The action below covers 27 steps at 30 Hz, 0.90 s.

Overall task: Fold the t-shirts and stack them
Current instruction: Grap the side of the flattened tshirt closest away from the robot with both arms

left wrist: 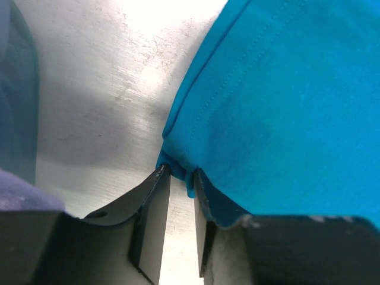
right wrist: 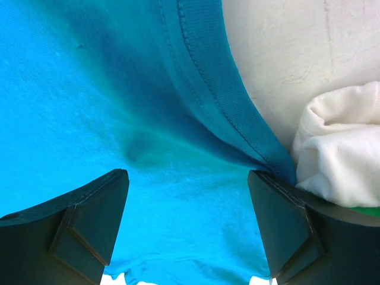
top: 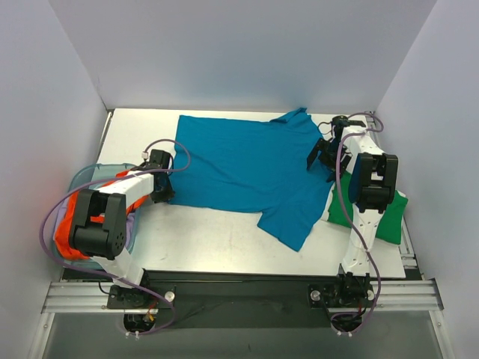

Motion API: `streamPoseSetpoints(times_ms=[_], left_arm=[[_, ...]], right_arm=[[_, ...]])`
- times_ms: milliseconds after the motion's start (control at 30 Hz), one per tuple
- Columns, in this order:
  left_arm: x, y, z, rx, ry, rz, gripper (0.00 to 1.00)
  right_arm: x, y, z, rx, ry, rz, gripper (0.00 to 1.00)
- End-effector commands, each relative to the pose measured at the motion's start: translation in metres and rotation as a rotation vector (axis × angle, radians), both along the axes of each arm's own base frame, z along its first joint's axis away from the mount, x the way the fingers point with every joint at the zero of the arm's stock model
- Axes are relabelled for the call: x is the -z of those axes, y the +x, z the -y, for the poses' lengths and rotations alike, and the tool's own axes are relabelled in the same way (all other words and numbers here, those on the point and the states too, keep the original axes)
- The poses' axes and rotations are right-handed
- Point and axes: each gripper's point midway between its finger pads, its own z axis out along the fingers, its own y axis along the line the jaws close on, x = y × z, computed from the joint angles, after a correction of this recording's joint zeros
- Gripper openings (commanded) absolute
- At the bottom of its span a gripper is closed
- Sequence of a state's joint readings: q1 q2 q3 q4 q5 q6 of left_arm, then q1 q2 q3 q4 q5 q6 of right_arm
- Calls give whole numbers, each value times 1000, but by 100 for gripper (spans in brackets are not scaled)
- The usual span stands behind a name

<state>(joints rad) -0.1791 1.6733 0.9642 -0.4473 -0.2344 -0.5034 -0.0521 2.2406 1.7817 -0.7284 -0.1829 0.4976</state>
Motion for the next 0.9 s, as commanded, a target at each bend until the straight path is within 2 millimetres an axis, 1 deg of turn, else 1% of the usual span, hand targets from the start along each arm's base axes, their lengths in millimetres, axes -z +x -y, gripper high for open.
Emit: streamPoseSetpoints(times_ms=[0,100,133,200,233,300,333,367,400,467,500,567,600,667,700,733,767,800,833,867], left_arm=[[-11,15,0,6,14,48,31],[-14,15,3,19,12,54,22],[-15,14,4,25,10,55,16],[-17,13,7,33,0,51,10],[-17,11,9,40,-4,47,7],[-21,10,9,42,-9,51,6],[-24,8,9,42,-11,54,5],[-26,7,10,47,-13,54,5],[-28,6,10,50,-13,55,5],[-33,4,9,56,-10,60,4],[-35,2,9,61,-10,61,4],[-40,1,8,71,-9,66,3],[-40,-1,8,73,-10,60,3],[-44,-2,9,83,-14,64,1],[-44,-3,11,90,-18,61,0],[-47,-4,11,94,-22,64,0],[-48,-5,12,104,-26,66,0],[-49,-6,12,107,-28,65,0],[-51,-7,12,110,-31,69,0],[-51,-9,13,117,-35,67,0]], right_arm=[[10,-20,7,16,-23,-95,85],[4,-18,6,2,-20,-81,85],[-1,-16,4,-7,-8,-64,85],[-9,-13,-2,-49,6,-38,85],[-19,-11,-7,-68,21,-13,85],[-30,-10,-18,-139,25,21,85],[-43,-10,-21,-165,20,54,85],[-50,-11,-23,-181,18,68,85],[-60,-18,-34,-222,15,86,85],[-68,-31,-41,-242,18,91,85],[-73,-47,-48,-257,23,86,85],[-73,-69,-57,-280,22,65,85],[-68,-94,-65,-310,21,29,85],[-64,-118,-70,-324,13,0,85],[-67,-132,-72,-330,13,0,84],[-53,-158,-75,-331,15,-63,83],[-48,-173,-76,-333,17,-86,82],[-50,-182,-77,-330,18,-72,80],[-37,-207,-76,-337,14,-128,77],[-34,-217,-76,-321,12,-142,76]])
